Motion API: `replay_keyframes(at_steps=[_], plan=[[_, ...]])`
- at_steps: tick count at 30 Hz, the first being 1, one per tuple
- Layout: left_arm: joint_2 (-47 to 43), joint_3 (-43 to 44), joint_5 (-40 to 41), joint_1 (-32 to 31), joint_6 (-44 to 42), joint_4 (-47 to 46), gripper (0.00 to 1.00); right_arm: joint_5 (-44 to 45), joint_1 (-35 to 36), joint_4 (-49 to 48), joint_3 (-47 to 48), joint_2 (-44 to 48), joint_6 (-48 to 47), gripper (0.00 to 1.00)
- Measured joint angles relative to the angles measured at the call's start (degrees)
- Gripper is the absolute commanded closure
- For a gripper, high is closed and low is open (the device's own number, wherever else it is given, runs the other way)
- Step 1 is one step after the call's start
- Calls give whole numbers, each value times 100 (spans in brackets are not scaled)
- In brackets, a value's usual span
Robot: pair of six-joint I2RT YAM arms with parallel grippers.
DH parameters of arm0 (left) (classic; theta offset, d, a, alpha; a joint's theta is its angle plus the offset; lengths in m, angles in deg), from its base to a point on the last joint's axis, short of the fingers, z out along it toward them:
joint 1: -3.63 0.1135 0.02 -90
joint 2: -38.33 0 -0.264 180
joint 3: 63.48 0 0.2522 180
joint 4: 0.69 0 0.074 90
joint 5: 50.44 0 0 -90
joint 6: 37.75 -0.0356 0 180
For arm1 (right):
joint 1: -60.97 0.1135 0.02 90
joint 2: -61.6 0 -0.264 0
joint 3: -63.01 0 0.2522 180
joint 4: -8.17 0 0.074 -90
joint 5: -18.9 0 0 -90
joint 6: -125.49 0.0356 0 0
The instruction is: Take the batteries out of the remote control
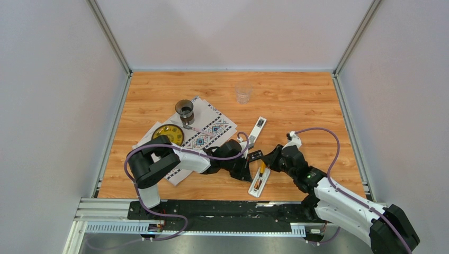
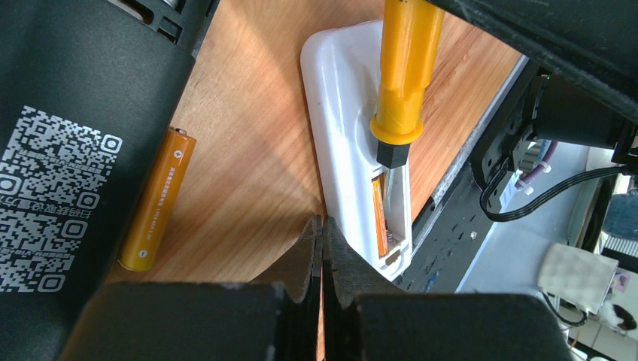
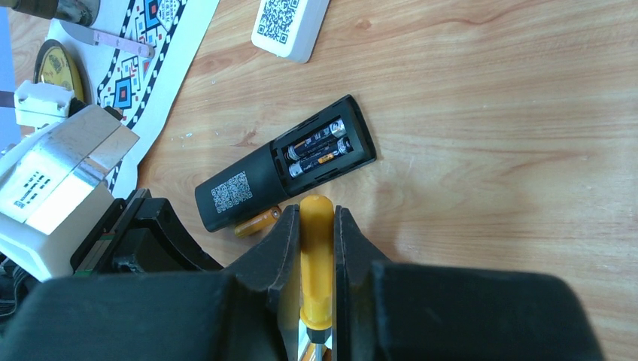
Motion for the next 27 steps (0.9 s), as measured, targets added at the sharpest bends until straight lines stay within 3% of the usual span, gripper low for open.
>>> replay_keyframes(at_steps=[13, 27], plan=[[-33, -15, 63, -2, -9, 24, 100, 22, -66, -39, -66, 28, 120, 100], [-326, -107, 177, -293, 15, 422, 100, 487, -66, 570, 815, -144, -885, 100]])
